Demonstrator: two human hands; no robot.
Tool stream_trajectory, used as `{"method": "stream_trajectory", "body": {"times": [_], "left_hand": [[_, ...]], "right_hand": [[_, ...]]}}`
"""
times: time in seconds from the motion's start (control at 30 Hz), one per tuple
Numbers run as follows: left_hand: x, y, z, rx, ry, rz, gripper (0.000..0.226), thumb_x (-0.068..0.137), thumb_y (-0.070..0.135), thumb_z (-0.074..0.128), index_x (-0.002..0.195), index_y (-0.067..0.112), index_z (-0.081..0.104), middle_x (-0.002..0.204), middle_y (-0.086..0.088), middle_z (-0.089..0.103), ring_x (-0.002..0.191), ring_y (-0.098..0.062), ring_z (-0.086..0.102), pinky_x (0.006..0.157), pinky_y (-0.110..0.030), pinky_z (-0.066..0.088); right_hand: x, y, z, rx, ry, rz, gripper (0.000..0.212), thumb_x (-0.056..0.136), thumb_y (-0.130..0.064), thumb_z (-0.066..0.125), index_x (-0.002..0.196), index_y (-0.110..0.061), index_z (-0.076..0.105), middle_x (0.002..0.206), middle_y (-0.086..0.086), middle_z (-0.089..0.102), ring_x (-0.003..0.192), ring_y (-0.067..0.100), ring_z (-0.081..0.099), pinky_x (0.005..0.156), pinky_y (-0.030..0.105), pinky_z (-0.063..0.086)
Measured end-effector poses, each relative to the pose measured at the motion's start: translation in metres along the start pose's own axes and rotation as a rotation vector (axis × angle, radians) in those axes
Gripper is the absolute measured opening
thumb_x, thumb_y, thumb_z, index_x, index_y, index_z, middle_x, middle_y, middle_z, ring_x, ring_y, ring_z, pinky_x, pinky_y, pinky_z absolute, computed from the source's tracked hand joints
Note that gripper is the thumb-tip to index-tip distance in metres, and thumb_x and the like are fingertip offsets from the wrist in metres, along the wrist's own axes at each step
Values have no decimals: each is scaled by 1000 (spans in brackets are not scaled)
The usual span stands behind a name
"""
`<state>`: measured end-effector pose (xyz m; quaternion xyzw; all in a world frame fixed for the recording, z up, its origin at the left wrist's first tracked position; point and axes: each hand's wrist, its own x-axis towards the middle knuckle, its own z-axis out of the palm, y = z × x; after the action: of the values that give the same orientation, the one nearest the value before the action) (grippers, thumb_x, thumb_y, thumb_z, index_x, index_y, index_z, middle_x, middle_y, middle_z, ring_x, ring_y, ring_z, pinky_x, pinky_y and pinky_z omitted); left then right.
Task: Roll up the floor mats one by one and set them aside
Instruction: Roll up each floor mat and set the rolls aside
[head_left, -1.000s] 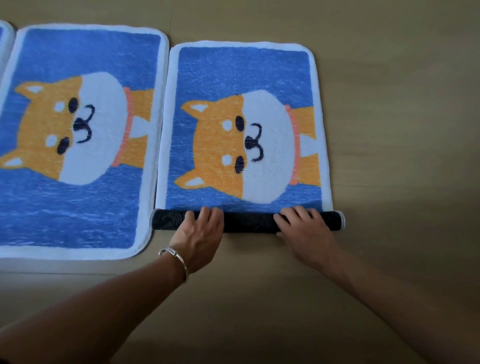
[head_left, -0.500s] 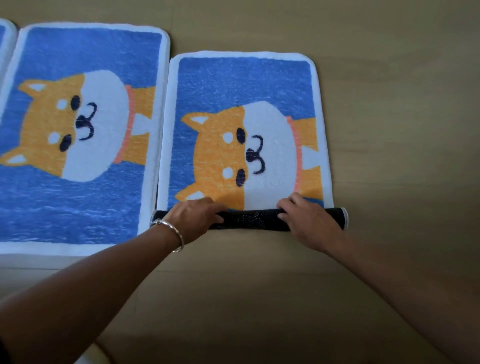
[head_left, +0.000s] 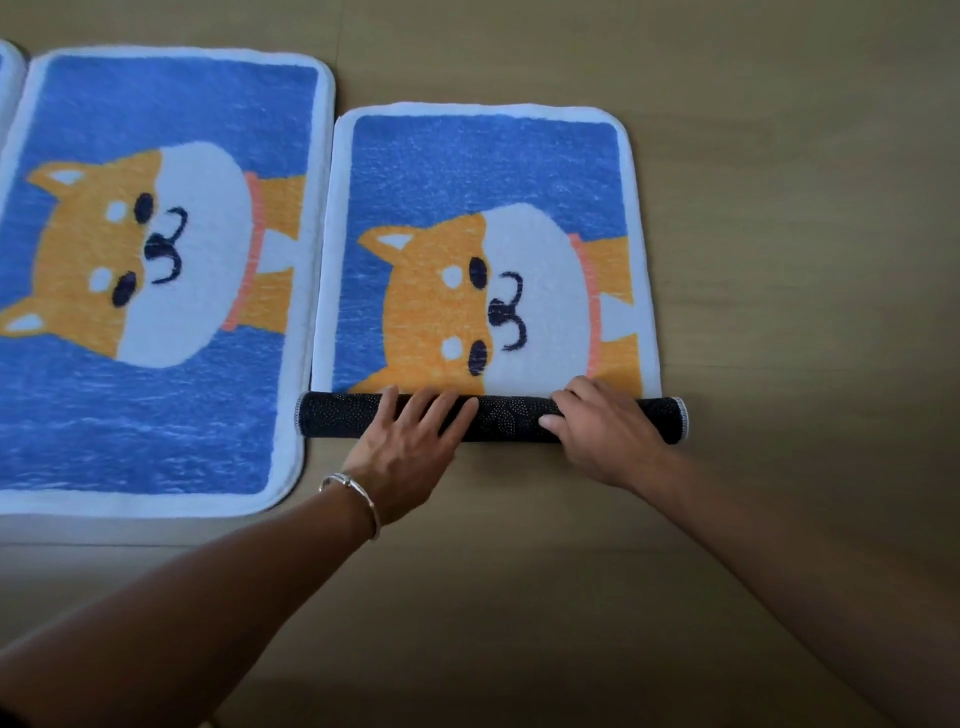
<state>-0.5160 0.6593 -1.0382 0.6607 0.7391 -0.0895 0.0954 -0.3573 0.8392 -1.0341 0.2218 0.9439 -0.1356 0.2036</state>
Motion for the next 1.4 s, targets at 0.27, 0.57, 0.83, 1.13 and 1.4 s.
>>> {"method": "stream_trajectory", "body": {"times": [0.27,0.57,0.83,1.13,1.4], "left_hand": [[27,8,-17,38,-150,-146,61,87,17,44,144,13,21,138,-7,36,129,-29,33,103,-62,25],[34,-2,-16,43,-197,-173,62,92,30,53,143,21,20,132,-11,33,116,-31,42,97,-53,38],[3,7,-16,-177,-351,6,48,92,37,52,135,22,36,120,-7,44,102,-25,50,73,-35,44],[10,3,-20,-282,-500,80,43,92,33,53,132,18,43,116,-9,49,100,-27,56,78,-36,47],[-22,12,-1,1,-86,72,86,83,47,58,144,11,10,123,-12,51,104,-30,54,81,-49,46]], "right_hand": [[-2,-22,5,-141,171,-83,56,74,-23,75,124,-5,56,110,16,61,103,36,57,97,57,42],[13,-27,-10,-261,27,-69,59,79,1,57,134,-8,40,119,12,52,104,33,52,100,53,37],[-14,-36,-12,-75,-351,-106,32,92,-10,48,124,-13,46,115,12,51,99,29,52,77,38,45],[-34,-62,1,-215,-253,-116,58,97,-41,46,143,-14,22,135,13,38,116,34,44,94,53,42],[12,-46,-33,92,-511,-73,38,96,-37,52,129,-18,48,125,8,52,115,25,50,82,35,40]]}}
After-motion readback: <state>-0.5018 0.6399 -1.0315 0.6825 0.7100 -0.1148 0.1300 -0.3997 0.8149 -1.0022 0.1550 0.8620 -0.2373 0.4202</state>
